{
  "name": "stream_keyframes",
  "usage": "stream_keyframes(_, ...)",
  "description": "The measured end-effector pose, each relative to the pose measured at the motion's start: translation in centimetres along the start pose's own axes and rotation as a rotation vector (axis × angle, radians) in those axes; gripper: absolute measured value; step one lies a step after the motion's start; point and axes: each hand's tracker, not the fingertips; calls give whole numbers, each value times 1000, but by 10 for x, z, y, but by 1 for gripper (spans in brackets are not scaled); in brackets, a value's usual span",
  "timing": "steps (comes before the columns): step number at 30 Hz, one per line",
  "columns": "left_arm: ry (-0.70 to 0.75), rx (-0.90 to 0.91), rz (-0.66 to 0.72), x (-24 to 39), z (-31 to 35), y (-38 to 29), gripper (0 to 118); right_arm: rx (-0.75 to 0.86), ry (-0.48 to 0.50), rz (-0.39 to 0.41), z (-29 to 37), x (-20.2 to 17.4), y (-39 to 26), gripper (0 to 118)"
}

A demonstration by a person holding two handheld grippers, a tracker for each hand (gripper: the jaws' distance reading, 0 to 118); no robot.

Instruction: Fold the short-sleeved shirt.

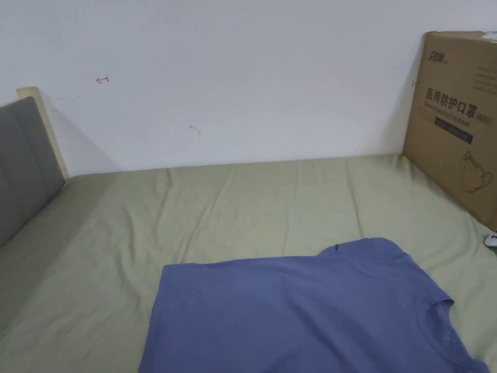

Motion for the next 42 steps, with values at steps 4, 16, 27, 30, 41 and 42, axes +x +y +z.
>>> stream_keyframes(4, -13, -22, -7, 2, 2, -10, 3, -45, -36, 45, -8, -3, -1, 1)
stream_keyframes(16, -186, 353, 263, 13, 99, 4, 102, 285, 138, -23, 80, -65, 25, 92)
stream_keyframes(27, 58, 676, 37, 76, 170, 8, 0, 638, 326, 27, 144, -135, 10, 0)
stream_keyframes(30, 56, 229, 90, 50, 134, 31, 0, 598, 307, 35, 138, -130, 10, 0)
stream_keyframes(41, -25, -150, 160, -8, -4, -10, 98, 412, 299, -8, 104, -112, -1, 0)
stream_keyframes(42, -17, -158, 153, -8, -14, -12, 91, 397, 297, -17, 100, -110, -1, 0)
